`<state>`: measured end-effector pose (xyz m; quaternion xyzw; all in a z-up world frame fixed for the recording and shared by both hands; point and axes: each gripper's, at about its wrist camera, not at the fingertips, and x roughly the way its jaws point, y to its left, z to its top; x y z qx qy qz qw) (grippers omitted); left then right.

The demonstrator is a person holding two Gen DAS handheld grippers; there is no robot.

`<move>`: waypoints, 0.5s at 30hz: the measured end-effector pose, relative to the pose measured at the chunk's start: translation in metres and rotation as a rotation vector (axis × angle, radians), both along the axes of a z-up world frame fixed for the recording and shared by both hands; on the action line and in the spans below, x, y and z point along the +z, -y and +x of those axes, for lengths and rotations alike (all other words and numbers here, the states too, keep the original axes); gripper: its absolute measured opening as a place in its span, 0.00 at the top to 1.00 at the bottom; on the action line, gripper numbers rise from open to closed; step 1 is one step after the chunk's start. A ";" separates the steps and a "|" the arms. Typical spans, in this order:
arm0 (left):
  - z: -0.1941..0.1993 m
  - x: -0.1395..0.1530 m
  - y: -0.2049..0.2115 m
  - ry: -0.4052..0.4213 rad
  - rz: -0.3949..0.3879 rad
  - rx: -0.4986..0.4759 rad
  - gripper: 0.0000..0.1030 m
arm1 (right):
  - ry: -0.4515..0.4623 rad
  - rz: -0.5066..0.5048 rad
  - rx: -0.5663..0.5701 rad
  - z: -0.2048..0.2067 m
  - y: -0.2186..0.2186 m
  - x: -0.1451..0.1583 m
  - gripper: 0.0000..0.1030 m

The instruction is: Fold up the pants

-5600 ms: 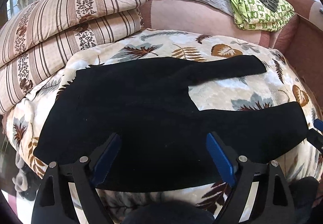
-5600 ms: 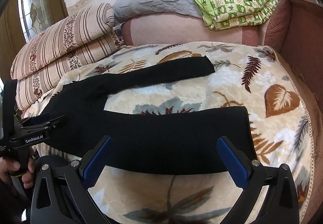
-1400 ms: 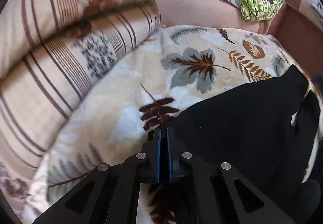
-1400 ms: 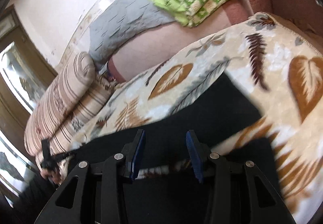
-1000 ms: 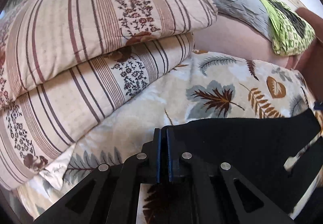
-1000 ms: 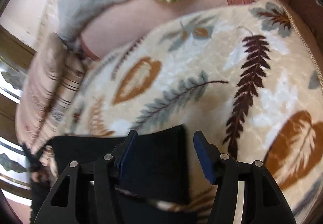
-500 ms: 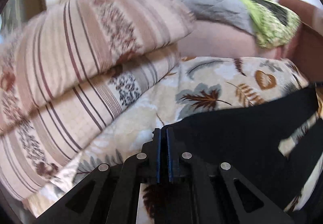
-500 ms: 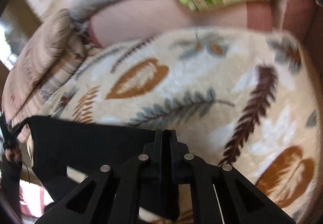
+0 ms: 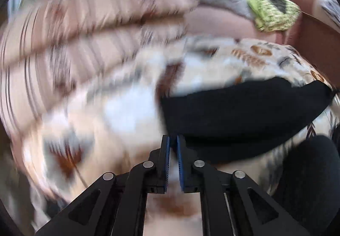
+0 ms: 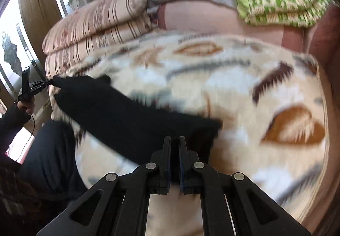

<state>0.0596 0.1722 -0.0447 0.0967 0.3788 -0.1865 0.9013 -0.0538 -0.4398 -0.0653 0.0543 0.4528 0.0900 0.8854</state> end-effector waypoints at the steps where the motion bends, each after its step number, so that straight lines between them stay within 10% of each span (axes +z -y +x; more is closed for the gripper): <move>1: -0.004 -0.008 -0.011 -0.023 -0.004 0.060 0.91 | -0.028 -0.007 -0.015 -0.007 0.000 -0.010 0.91; 6: -0.032 -0.003 -0.048 -0.041 -0.117 0.236 0.85 | -0.064 -0.046 -0.198 -0.043 0.016 -0.015 0.82; 15: -0.061 0.039 0.074 0.031 -0.173 -0.132 0.74 | 0.060 0.024 -0.211 -0.032 -0.006 0.031 0.59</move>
